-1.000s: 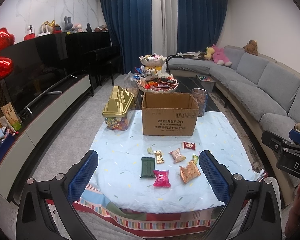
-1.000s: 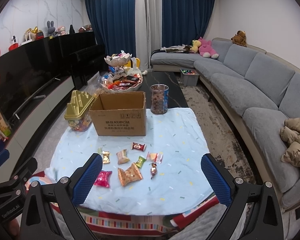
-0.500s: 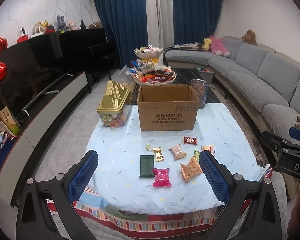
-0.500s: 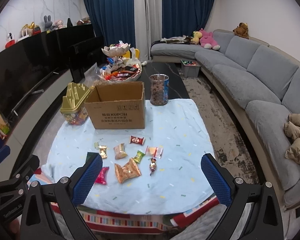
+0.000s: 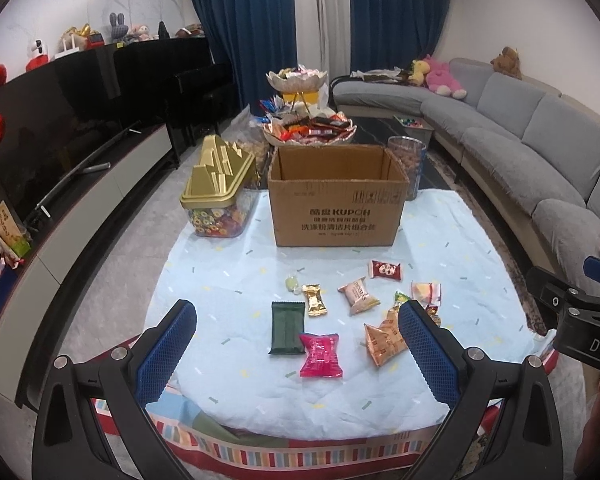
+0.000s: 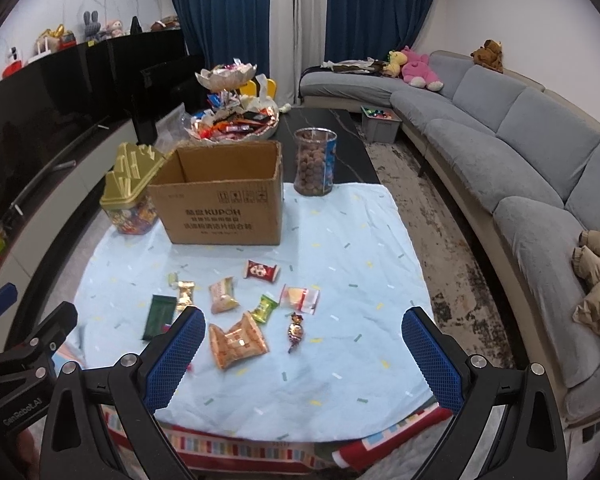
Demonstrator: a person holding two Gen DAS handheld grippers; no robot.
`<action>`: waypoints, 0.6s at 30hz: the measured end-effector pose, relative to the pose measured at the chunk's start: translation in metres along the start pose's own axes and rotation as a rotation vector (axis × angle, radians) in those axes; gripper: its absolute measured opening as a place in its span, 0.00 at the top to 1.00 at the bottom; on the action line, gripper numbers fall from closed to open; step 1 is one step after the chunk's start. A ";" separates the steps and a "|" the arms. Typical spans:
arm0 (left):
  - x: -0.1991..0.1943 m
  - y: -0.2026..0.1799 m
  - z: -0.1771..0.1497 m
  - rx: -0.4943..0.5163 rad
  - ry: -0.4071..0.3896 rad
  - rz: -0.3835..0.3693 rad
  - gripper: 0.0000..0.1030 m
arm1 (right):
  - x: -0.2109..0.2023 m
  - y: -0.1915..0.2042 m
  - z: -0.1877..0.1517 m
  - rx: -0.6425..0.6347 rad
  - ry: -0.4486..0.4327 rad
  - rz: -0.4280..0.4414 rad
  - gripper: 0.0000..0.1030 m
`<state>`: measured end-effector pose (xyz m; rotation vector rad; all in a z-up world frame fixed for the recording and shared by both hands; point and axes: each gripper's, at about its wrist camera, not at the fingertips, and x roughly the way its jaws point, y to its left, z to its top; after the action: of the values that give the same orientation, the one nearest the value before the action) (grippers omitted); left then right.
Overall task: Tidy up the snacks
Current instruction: 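Grasp the pink packet with the left tool while the right tool grasps the wrapped red-gold candy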
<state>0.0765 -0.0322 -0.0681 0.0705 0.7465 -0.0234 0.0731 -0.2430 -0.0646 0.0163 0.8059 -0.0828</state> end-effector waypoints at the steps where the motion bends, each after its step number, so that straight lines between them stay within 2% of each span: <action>1: 0.004 -0.002 0.000 0.004 0.005 -0.002 0.00 | 0.005 -0.001 -0.001 -0.001 0.007 -0.002 0.03; 7: 0.042 -0.010 -0.006 0.016 0.070 -0.006 0.00 | 0.040 0.000 -0.001 -0.012 0.045 -0.005 0.03; 18: 0.100 -0.015 -0.024 0.008 0.141 -0.008 0.02 | 0.095 0.006 -0.011 -0.048 0.070 -0.024 0.03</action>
<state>0.1335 -0.0455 -0.1544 0.0776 0.8876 -0.0297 0.1312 -0.2429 -0.1410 -0.0360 0.8779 -0.0857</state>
